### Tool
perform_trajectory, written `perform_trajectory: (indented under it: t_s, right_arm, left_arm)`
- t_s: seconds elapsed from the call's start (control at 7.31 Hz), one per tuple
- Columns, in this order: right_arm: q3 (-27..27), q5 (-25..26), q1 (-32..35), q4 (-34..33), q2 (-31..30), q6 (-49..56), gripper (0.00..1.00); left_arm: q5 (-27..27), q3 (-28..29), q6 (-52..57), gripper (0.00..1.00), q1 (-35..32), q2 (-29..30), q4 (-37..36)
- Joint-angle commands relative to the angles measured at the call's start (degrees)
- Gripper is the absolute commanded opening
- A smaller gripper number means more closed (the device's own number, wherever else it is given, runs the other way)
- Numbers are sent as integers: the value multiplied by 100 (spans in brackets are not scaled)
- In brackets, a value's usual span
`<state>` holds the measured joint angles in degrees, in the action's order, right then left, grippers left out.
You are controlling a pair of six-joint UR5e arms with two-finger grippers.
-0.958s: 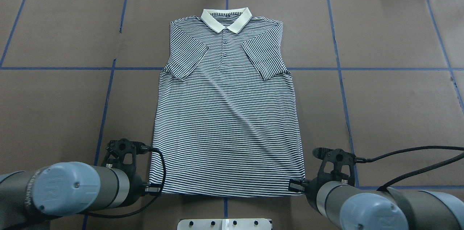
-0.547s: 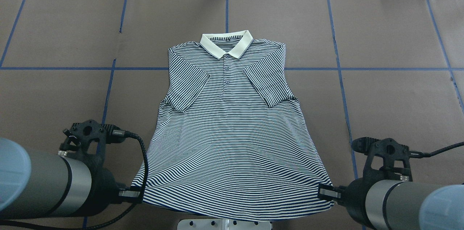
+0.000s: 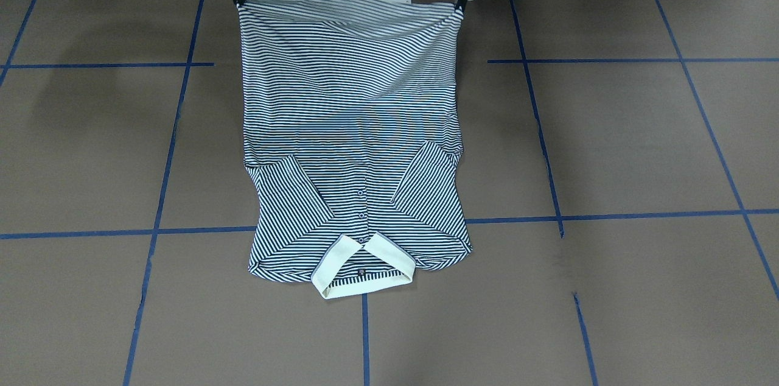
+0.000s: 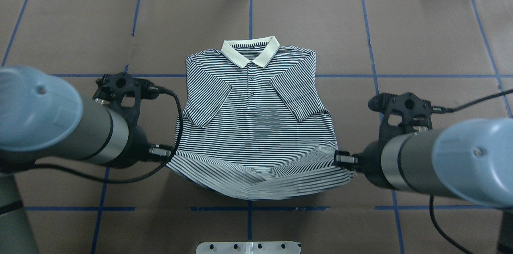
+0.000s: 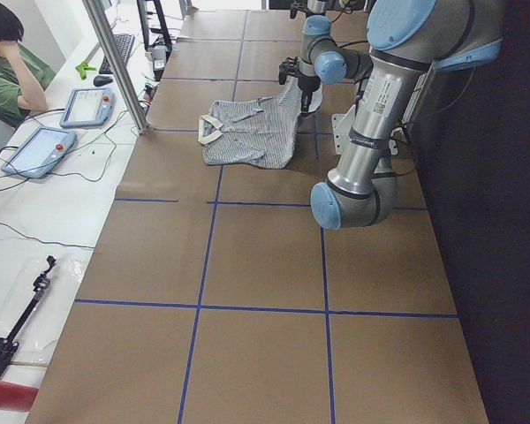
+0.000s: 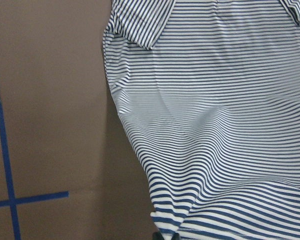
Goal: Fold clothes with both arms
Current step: 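Lift the hem with both grippers and fold it toward the collar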
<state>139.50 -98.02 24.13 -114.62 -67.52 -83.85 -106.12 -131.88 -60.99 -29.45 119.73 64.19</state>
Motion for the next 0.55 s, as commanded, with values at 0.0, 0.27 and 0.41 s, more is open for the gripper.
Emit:
perform_trajectory:
  t_s: [0.0, 0.27, 0.41]
  right_arm:
    - [-1419, -534, 1344, 158, 808, 919, 0]
    - [-2632, -640, 1795, 1067, 977, 1020, 0]
    - [-3378, -631, 1901, 1725, 1178, 1020, 0]
  left_arm:
    - [-6, 1308, 717, 0, -901, 374, 714]
    - [3, 2302, 886, 0, -1254, 603, 1392]
    - [3, 2794, 895, 0, -1360, 708, 1786]
